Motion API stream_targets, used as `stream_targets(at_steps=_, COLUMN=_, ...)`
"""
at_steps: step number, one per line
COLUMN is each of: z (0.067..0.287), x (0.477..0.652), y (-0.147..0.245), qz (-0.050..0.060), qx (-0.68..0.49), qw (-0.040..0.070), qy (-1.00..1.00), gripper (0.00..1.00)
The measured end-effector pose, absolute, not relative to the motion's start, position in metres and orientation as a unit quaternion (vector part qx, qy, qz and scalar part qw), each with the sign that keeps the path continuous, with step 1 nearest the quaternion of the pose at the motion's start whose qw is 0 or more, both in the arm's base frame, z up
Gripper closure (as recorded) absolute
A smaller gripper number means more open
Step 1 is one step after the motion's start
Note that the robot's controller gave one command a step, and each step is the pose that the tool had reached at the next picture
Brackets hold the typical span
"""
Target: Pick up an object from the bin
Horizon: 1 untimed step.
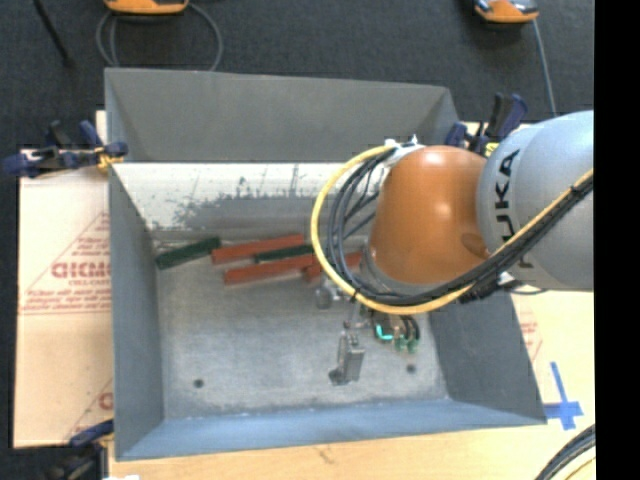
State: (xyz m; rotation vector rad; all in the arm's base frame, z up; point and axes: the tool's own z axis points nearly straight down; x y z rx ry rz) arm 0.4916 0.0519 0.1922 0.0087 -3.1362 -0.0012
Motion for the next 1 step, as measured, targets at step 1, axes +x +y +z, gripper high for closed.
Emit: stream_targets(at_steps=1, z=0.0679, x=0.6053, y=-0.0120, qz=0.001, qx=0.045, qw=-0.004, qy=-0.999, gripper=0.00)
